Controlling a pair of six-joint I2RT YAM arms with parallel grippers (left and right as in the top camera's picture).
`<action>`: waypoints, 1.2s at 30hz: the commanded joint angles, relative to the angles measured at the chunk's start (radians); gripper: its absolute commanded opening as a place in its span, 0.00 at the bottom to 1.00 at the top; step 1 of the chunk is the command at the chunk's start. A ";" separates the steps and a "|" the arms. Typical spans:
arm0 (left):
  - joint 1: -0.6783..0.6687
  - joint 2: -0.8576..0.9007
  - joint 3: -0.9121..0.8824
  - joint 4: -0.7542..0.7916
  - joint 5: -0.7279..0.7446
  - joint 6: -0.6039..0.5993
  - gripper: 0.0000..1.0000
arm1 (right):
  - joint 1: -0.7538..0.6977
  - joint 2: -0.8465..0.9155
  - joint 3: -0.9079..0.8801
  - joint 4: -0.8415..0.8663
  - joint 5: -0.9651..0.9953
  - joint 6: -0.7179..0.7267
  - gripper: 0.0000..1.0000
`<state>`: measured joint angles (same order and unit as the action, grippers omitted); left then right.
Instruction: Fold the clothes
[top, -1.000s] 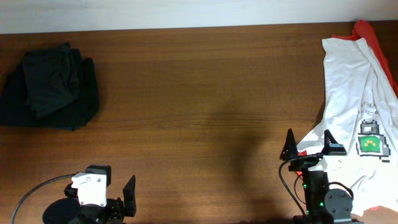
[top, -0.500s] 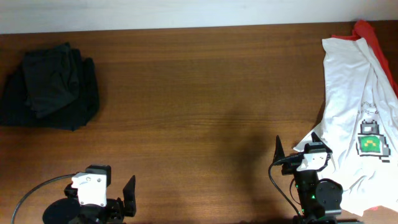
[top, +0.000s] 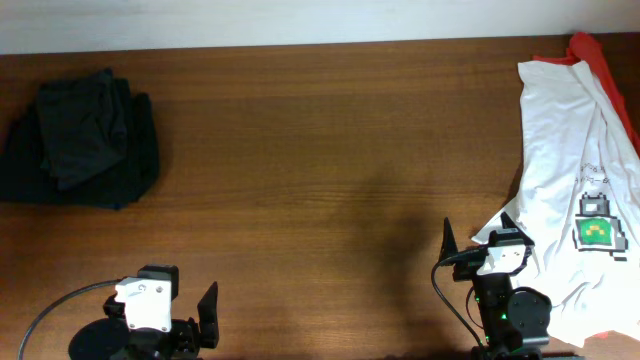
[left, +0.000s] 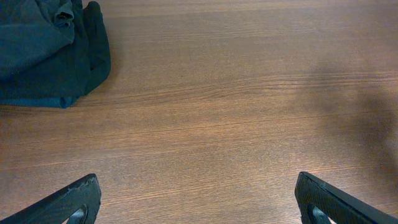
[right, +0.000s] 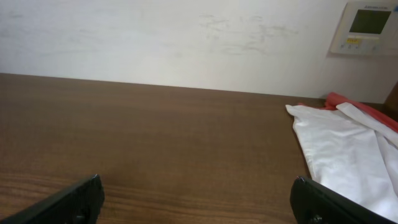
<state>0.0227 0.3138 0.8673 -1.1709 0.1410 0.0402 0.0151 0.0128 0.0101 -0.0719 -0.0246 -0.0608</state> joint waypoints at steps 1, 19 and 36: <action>0.004 -0.005 -0.001 0.000 -0.008 -0.003 0.99 | -0.010 -0.008 -0.005 -0.003 -0.017 -0.006 0.99; 0.004 -0.107 -0.262 0.309 0.001 -0.003 0.99 | -0.010 -0.008 -0.005 -0.003 -0.017 -0.006 0.99; 0.003 -0.309 -0.858 1.219 -0.084 -0.003 0.99 | -0.010 -0.008 -0.005 -0.003 -0.017 -0.006 0.99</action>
<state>0.0227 0.0143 0.0330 0.0502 0.1535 0.0402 0.0135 0.0120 0.0101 -0.0711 -0.0280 -0.0605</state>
